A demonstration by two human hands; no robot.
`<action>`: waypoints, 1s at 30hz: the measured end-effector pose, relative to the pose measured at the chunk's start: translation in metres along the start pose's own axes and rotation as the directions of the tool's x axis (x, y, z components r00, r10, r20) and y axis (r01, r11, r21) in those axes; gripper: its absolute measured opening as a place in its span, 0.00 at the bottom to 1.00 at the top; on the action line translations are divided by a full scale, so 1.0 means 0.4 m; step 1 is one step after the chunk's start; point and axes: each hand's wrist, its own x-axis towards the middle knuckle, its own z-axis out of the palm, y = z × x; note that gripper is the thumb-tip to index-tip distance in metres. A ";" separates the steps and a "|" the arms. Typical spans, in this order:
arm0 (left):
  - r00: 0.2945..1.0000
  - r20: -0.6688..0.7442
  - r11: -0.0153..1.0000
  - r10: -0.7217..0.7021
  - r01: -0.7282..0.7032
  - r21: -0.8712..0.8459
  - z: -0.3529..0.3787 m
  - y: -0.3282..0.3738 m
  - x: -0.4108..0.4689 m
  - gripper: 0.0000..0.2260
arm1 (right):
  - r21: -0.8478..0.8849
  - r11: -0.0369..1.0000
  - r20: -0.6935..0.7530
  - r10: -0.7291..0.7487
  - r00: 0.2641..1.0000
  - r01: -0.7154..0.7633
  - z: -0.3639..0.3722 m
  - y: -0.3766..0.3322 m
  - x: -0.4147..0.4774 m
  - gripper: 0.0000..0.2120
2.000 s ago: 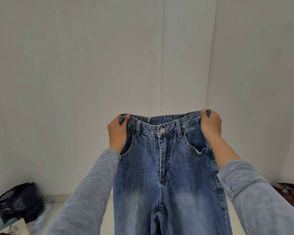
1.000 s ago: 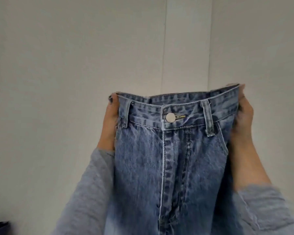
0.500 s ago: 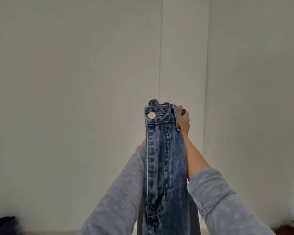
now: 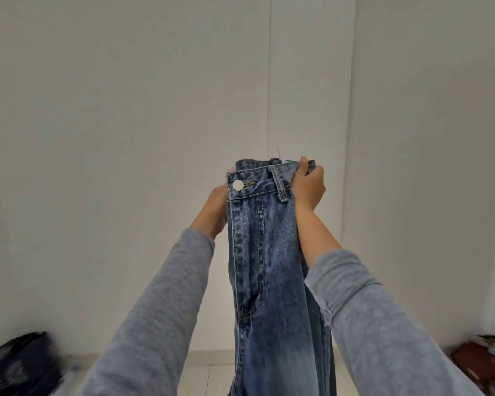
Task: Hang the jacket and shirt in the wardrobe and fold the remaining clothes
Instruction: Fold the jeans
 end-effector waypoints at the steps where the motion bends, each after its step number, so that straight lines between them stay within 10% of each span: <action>1: 0.998 0.053 0.999 -0.039 0.041 -0.035 -0.024 -0.006 -0.009 0.31 | 0.002 1.000 -0.034 0.019 0.999 -0.019 -0.003 0.001 -0.006 0.13; 4: 0.974 0.169 0.986 -0.149 0.158 -0.043 -0.081 -0.043 -0.060 0.44 | 0.010 0.999 -0.113 0.034 0.993 -0.033 -0.005 0.003 -0.017 0.13; 9: 0.996 0.086 0.997 0.022 -0.028 0.069 -0.051 -0.067 -0.099 0.30 | 0.026 0.999 -0.098 -0.023 0.995 0.026 -0.005 -0.010 -0.029 0.14; 15: 0.949 -0.189 0.966 0.252 -0.259 -0.009 -0.053 -0.006 -0.085 0.13 | 0.310 0.947 0.252 -0.169 0.953 0.086 -0.062 -0.035 0.016 0.16; 18: 0.934 -0.207 0.950 0.292 -0.309 -0.053 -0.064 0.027 -0.073 0.11 | 0.160 0.963 0.642 0.065 0.764 -0.216 -0.106 0.016 0.021 0.43; 21: 0.930 -0.195 0.944 0.313 -0.327 -0.047 -0.080 0.057 -0.062 0.12 | 0.031 0.923 0.779 0.218 0.588 -0.383 -0.118 0.094 -0.017 0.34; 26: 0.912 -0.284 0.954 0.296 -0.265 0.143 -0.134 0.061 -0.044 0.15 | 0.186 0.903 0.644 0.186 0.742 -0.387 -0.058 0.079 -0.046 0.20; 30: 0.987 -0.157 0.982 -0.011 0.040 0.183 -0.201 0.018 -0.094 0.34 | 0.235 0.899 0.523 0.203 0.828 -0.369 -0.012 0.051 -0.053 0.20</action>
